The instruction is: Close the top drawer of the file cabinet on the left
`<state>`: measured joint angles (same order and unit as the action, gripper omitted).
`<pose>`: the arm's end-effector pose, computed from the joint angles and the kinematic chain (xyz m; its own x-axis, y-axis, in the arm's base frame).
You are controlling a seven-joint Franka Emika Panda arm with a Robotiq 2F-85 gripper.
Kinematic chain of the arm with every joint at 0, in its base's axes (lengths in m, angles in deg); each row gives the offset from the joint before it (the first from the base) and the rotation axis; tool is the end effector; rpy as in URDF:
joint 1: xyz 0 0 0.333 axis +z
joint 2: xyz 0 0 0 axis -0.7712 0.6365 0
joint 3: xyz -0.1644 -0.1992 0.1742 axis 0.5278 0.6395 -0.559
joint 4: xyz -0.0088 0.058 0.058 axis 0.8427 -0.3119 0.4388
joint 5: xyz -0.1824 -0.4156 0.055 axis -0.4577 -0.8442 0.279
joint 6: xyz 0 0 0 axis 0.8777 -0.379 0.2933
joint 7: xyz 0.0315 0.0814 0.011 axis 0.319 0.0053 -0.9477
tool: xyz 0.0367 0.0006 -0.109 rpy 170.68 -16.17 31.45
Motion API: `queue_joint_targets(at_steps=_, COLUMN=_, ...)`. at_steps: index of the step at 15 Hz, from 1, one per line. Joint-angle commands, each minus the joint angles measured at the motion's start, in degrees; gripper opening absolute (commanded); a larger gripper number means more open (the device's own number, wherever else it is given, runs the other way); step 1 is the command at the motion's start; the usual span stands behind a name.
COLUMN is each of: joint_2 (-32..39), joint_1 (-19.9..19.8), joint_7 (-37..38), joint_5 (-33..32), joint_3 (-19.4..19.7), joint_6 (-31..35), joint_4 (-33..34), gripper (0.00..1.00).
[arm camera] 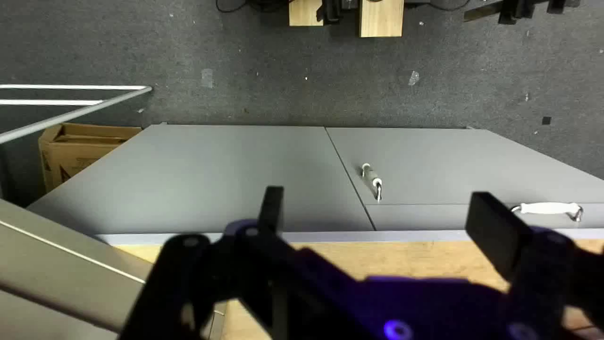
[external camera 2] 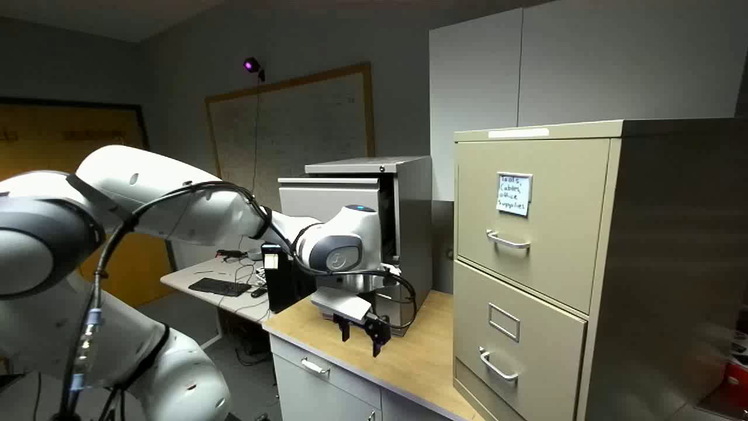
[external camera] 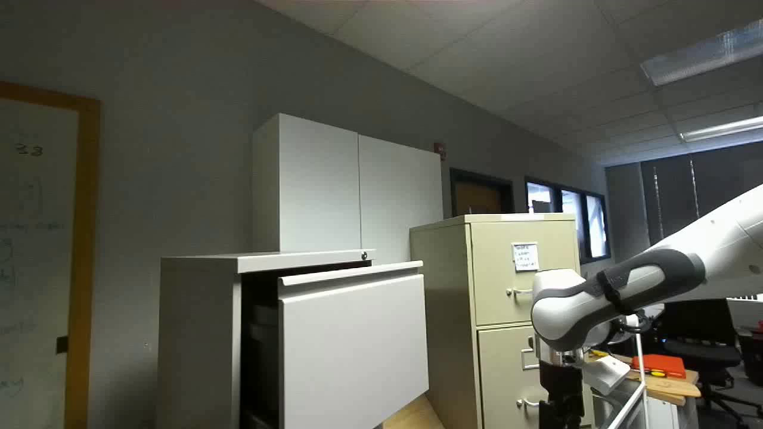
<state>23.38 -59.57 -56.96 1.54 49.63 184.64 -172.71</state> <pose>0.3789 -0.1838 0.3625 0.9999 -0.0129 -0.0071 -0.0132 -0.9986 -0.0516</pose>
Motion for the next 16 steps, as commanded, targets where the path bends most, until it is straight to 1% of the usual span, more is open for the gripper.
queue_joint_targets(at_steps=1, joint_2=0.1, joint_1=-0.7, joint_7=-0.3, joint_5=0.5, joint_3=-0.7, joint_6=0.0, joint_4=0.1, gripper=1.0)
queue_joint_targets(at_steps=8, joint_2=0.1, joint_1=-0.7, joint_7=-0.3, joint_5=0.5, joint_3=-0.7, joint_6=0.0, joint_4=0.1, gripper=1.0)
queue_joint_targets(at_steps=10, joint_2=0.2, joint_1=-0.7, joint_7=-1.0, joint_5=-0.4, joint_3=-0.9, joint_6=1.0, joint_4=0.0, gripper=1.0)
queue_joint_targets(at_steps=13, joint_2=-0.3, joint_1=-0.1, joint_7=-0.9, joint_5=-0.9, joint_3=-2.1, joint_6=4.3, joint_4=0.0, gripper=1.0)
queue_joint_targets(at_steps=16, joint_2=-1.3, joint_1=1.3, joint_7=-0.4, joint_5=-1.1, joint_3=-4.6, joint_6=8.6, joint_4=0.3, gripper=1.0)
